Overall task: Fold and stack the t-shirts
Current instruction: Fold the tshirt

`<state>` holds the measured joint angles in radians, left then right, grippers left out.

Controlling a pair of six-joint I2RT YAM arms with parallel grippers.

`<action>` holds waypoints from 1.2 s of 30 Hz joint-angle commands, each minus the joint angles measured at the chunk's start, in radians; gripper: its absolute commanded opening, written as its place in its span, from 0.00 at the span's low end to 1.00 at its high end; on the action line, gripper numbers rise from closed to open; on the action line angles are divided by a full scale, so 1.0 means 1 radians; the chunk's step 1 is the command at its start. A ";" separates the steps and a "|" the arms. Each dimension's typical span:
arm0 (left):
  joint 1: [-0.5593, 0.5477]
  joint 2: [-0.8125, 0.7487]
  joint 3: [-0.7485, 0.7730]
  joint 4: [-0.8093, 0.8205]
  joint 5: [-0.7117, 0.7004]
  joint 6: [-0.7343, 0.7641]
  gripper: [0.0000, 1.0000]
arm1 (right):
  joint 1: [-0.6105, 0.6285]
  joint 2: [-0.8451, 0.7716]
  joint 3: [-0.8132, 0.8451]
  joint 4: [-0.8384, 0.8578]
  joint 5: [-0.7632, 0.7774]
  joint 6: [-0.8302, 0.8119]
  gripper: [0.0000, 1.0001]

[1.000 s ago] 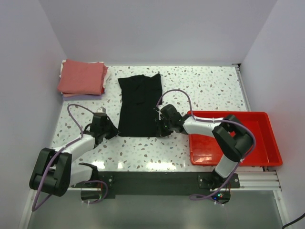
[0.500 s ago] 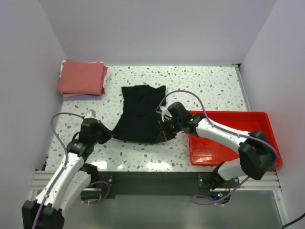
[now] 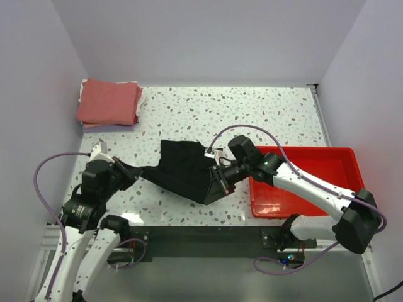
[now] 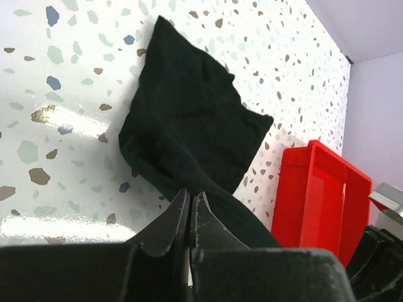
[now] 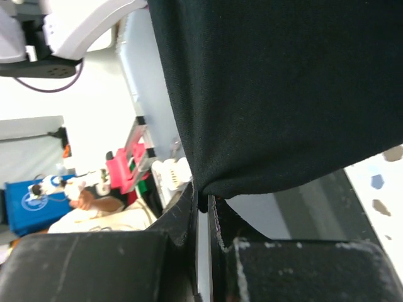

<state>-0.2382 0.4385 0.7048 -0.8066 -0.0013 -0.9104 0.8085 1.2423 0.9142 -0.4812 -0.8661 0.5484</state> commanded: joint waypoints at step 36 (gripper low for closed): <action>0.014 0.752 0.153 0.629 -0.114 0.079 0.00 | -0.364 0.331 0.202 0.044 -0.083 0.025 0.00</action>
<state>-0.2386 1.1645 0.7998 -0.3115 -0.0422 -0.8715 0.4667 1.5452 1.0687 -0.4362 -0.9489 0.5995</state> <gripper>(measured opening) 0.021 0.037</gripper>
